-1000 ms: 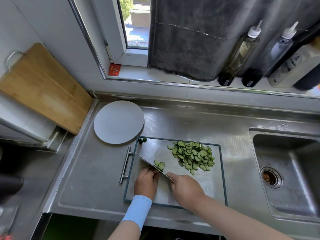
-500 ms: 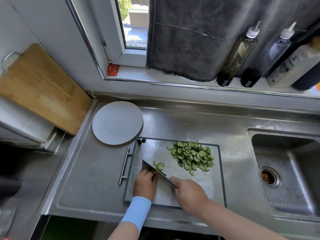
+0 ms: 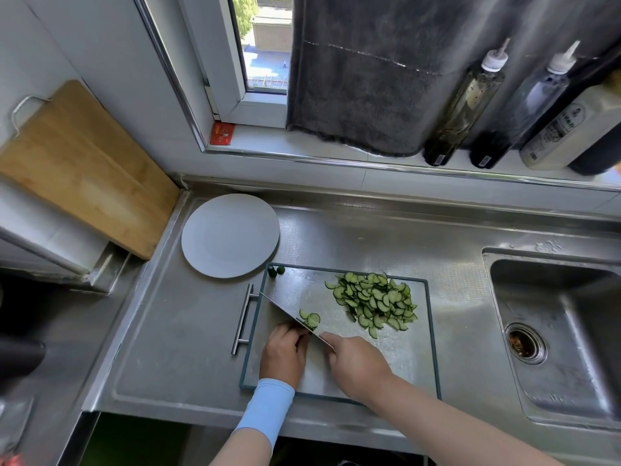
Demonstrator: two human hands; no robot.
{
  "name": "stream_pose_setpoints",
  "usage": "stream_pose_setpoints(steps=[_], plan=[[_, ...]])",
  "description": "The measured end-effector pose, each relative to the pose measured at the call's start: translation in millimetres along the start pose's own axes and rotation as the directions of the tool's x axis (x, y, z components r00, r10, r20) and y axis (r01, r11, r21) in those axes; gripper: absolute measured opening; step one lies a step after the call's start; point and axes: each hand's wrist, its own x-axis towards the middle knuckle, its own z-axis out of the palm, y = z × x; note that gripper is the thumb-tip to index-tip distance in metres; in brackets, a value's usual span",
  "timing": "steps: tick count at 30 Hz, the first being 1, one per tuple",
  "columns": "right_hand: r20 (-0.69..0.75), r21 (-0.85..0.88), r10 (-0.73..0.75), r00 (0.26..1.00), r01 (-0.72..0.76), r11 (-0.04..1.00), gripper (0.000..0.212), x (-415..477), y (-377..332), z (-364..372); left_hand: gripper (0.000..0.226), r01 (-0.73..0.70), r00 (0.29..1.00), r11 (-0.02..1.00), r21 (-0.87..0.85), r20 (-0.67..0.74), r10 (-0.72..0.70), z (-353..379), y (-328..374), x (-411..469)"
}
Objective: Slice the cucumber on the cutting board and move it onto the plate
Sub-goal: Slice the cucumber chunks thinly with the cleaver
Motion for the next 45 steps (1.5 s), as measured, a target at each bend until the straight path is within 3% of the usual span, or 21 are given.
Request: stream_pose_setpoints(steps=[9, 21, 31, 37, 45], plan=[[-0.002, 0.000, -0.047, 0.999, 0.047, 0.999, 0.027, -25, 16, -3, 0.029, 0.017, 1.000, 0.999, 0.034, 0.016, -0.017, -5, 3, 1], [0.016, -0.002, 0.000, 1.000, 0.000, 1.000, 0.050, 4, -1, 1, 0.025, 0.019, 0.999, 1.000, 0.001, 0.025, -0.019, -4, 3, -2], [0.001, -0.028, -0.026, 1.000, 0.026, 0.999, 0.041, 2, -8, 0, 0.023, 0.051, 0.998, 0.999, -0.013, 0.027, -0.051, -5, 2, -2], [-0.013, -0.027, -0.055, 0.998, 0.055, 0.998, 0.022, -24, 8, -5, 0.026, 0.084, 0.996, 0.996, 0.011, 0.032, -0.085, -7, 3, 0], [0.020, -0.003, -0.016, 1.000, 0.016, 1.000, 0.031, -23, 15, -3, 0.025, 0.035, 0.999, 0.999, -0.005, 0.003, -0.035, -8, 3, 0]])
